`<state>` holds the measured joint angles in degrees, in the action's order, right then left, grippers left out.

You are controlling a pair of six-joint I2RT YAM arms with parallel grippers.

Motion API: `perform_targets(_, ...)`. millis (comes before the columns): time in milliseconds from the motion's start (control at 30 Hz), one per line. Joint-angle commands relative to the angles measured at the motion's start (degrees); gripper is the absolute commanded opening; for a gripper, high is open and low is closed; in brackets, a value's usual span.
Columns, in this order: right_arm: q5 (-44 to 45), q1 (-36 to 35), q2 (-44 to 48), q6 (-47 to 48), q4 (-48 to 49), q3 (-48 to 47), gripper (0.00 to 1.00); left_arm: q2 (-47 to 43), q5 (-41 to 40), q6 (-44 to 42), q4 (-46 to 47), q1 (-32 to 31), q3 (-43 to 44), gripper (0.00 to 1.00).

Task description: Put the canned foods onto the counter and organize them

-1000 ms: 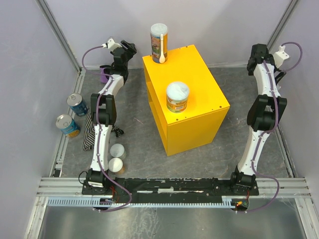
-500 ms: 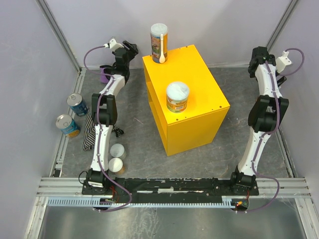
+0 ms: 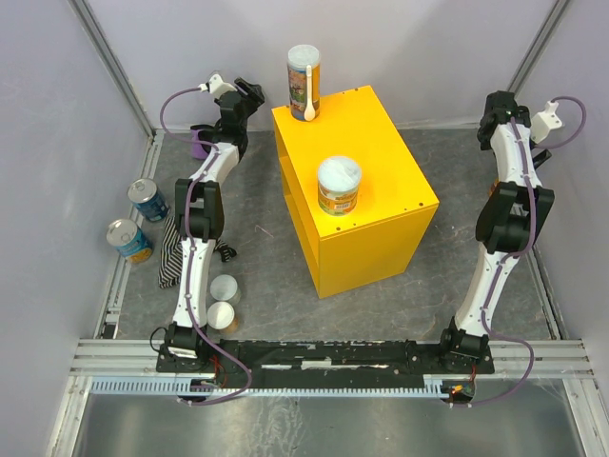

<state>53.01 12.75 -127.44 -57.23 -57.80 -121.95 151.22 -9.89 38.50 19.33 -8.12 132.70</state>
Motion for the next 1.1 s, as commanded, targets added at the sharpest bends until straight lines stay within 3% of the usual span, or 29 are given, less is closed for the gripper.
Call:
perform_targets(0,2.40,0.43,1.91,-1.72,0.36,-1.02,1.00,-1.86,0.63,-0.97,1.41,-0.13,2.23,0.70)
perform_targets(1067,-1.27,3.27,-7.35,-2.27,1.66,-8.31,0.98,2.74,-0.66,-1.15,-0.82,-0.35,8.62,0.70)
